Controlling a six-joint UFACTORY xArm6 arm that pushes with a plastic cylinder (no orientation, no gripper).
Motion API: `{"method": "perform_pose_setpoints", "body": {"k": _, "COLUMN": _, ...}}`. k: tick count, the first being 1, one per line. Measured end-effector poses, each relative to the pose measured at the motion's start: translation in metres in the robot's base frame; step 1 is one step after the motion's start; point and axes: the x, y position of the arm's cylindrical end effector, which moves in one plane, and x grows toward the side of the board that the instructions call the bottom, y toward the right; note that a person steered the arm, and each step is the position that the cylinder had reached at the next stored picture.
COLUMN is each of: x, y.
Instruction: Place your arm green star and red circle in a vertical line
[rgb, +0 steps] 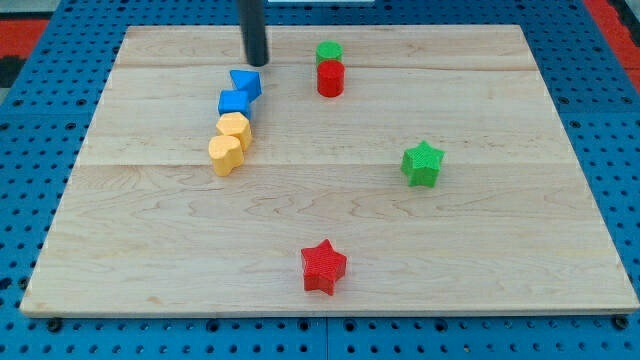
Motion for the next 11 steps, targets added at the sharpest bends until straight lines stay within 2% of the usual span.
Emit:
{"method": "perform_pose_setpoints", "body": {"k": 1, "x": 0.054, "y": 0.087}}
{"method": "perform_pose_setpoints", "body": {"k": 2, "x": 0.112, "y": 0.141}}
{"method": "perform_pose_setpoints", "body": {"k": 3, "x": 0.125, "y": 0.159}}
{"method": "perform_pose_setpoints", "body": {"k": 4, "x": 0.182, "y": 0.173}}
{"method": "perform_pose_setpoints", "body": {"k": 5, "x": 0.203, "y": 0.184}}
{"method": "perform_pose_setpoints", "body": {"k": 6, "x": 0.256, "y": 0.191}}
{"method": "perform_pose_setpoints", "body": {"k": 7, "x": 0.272, "y": 0.224}}
{"method": "perform_pose_setpoints", "body": {"k": 8, "x": 0.331, "y": 0.207}}
{"method": "perform_pose_setpoints", "body": {"k": 9, "x": 0.359, "y": 0.161}}
{"method": "perform_pose_setpoints", "body": {"k": 10, "x": 0.347, "y": 0.134}}
{"method": "perform_pose_setpoints", "body": {"k": 11, "x": 0.356, "y": 0.113}}
